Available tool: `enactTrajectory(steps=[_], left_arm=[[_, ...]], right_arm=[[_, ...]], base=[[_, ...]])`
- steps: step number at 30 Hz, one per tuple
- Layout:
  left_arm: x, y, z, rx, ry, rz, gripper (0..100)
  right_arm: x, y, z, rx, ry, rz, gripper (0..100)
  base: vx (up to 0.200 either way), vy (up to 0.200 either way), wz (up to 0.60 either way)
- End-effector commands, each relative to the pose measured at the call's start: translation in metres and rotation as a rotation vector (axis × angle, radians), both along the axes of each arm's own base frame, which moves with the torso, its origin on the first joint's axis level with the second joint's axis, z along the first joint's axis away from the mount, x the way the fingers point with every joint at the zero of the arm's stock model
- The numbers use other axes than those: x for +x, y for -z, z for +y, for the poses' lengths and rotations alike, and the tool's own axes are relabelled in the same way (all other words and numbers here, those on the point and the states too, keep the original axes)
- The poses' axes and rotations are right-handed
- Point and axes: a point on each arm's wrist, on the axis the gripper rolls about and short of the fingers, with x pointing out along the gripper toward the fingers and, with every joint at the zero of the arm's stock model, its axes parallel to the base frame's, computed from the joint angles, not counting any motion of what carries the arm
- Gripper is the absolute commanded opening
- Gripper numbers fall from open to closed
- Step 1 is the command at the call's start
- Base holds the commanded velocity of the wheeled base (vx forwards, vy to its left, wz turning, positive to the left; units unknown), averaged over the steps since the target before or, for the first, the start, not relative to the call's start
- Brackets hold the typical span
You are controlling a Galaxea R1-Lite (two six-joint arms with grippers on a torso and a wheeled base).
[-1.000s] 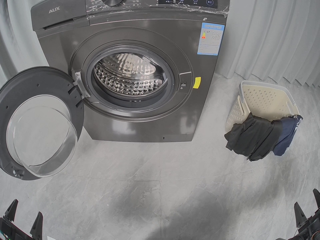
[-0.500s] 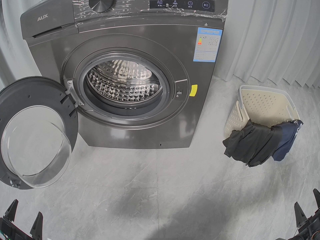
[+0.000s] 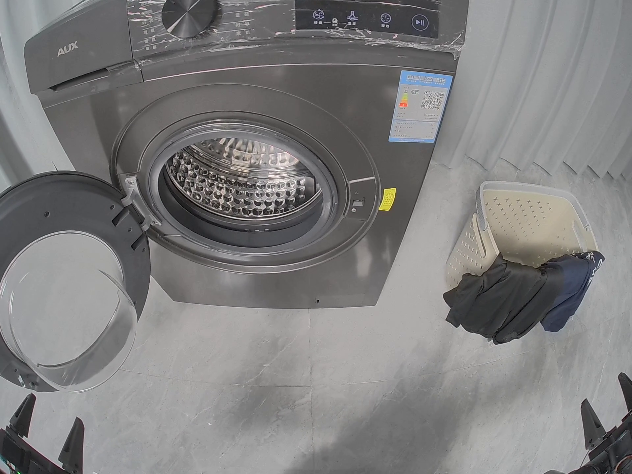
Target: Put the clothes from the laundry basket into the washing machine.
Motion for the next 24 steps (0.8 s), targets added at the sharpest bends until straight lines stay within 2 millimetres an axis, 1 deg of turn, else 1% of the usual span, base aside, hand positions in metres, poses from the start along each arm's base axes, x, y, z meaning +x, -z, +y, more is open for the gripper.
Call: enactTrajectory(steps=[1,22,24], left_arm=[[0.0002,0.0052,0.0,0.0,-0.002,0.003,100],[0.0002,0.0052,0.0,-0.002,-0.002,0.003,100],[0.0002,0.0054,0.0,-0.003,-0.003,0.004,100]], right_arm=[[0.0006,0.0051,0.0,-0.001,-0.001,0.008,100],[0.0006,0.0051,0.0,-0.001,-0.001,0.008,100],[0.0006,0.0051,0.0,-0.001,-0.001,0.008,100]], base=[[0.0,-0.2,0.0],[0.0,-0.2,0.0],[0.0,0.0,0.0]])
